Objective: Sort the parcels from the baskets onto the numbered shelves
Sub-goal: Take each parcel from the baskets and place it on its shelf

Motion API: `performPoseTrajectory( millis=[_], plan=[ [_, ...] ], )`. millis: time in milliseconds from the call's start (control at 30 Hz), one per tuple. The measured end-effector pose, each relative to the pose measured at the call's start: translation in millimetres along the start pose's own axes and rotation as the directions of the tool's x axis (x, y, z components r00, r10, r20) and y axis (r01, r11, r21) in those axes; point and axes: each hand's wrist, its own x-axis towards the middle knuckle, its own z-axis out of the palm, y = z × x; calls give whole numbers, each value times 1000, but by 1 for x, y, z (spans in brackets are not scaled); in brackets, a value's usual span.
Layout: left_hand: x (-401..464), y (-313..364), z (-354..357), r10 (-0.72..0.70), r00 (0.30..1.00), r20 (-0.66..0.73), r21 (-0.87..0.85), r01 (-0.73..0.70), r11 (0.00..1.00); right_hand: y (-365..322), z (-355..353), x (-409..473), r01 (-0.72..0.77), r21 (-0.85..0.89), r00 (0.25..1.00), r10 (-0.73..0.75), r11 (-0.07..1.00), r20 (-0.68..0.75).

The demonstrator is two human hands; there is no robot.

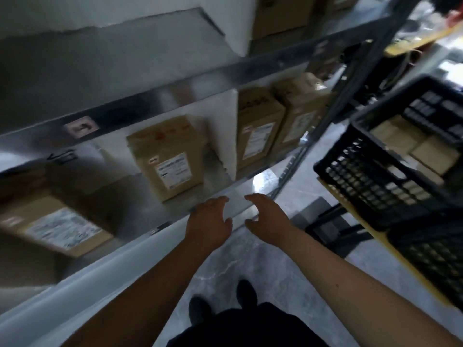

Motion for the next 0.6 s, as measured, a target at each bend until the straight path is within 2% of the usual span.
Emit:
performPoseTrajectory(
  millis=[233, 367, 600],
  plan=[
    [31, 112, 26, 306, 945, 112, 43, -312, 949, 59, -74, -55, -180, 1, 973, 178, 984, -148],
    [49, 189, 35, 421, 903, 85, 30, -424, 905, 98, -124, -84, -230, 9, 944, 225, 973, -239],
    [67, 311, 48, 634, 769, 83, -63, -631, 773, 158, -231, -128, -258, 13, 886, 242, 966, -396]
  ],
)
